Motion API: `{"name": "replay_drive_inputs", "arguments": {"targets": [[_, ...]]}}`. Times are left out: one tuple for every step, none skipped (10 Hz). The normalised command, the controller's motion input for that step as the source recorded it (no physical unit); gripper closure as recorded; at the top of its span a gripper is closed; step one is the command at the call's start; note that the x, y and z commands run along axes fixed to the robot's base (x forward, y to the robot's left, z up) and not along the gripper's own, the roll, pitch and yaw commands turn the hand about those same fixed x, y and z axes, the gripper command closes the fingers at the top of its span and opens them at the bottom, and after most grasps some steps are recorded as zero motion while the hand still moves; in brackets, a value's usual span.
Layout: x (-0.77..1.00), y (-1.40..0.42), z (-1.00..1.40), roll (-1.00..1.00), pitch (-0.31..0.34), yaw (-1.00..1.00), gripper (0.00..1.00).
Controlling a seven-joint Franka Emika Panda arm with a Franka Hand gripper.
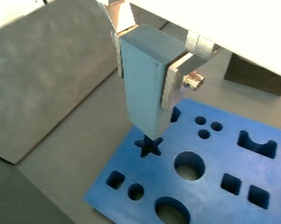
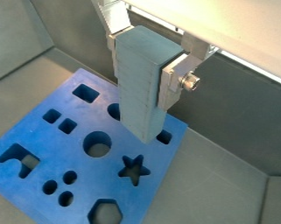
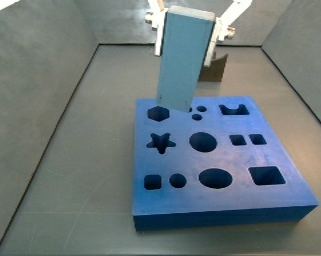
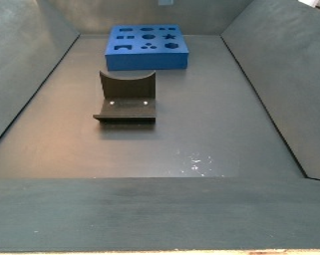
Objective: Pick up the rectangle object. Move up. Place the rectangle object on the fixture. Regrasp the rectangle object. Move to above the board. Insert the rectangle object.
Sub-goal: Insert the rectangle object.
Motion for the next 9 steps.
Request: {"name": "replay_drive_inputs", "arguments": {"targets": [[0.51, -0.25, 0.03, 0.42, 0.880, 0.00, 1.00], [0.40, -0.21, 0.07, 0.38, 0.634, 0.00, 1.00], [0.00, 0.00, 0.00, 0.04, 0.000, 0.00, 1.00], [0.00, 0.00, 0.00, 0.01, 0.000, 0.00, 1.00], [0.03, 0.00, 0.00, 0.00, 0.020, 0.00, 1.00], [0.00, 0.00, 0.00, -0.03, 0.000, 0.00, 1.00], [0.00, 0.00, 0.00, 0.01, 0.000, 0.00, 1.00], [0.02, 0.00, 0.00, 0.00, 0.009, 0.00, 1.00], [0.03, 0.00, 0.00, 0.00, 0.000, 0.00, 1.00]]}}
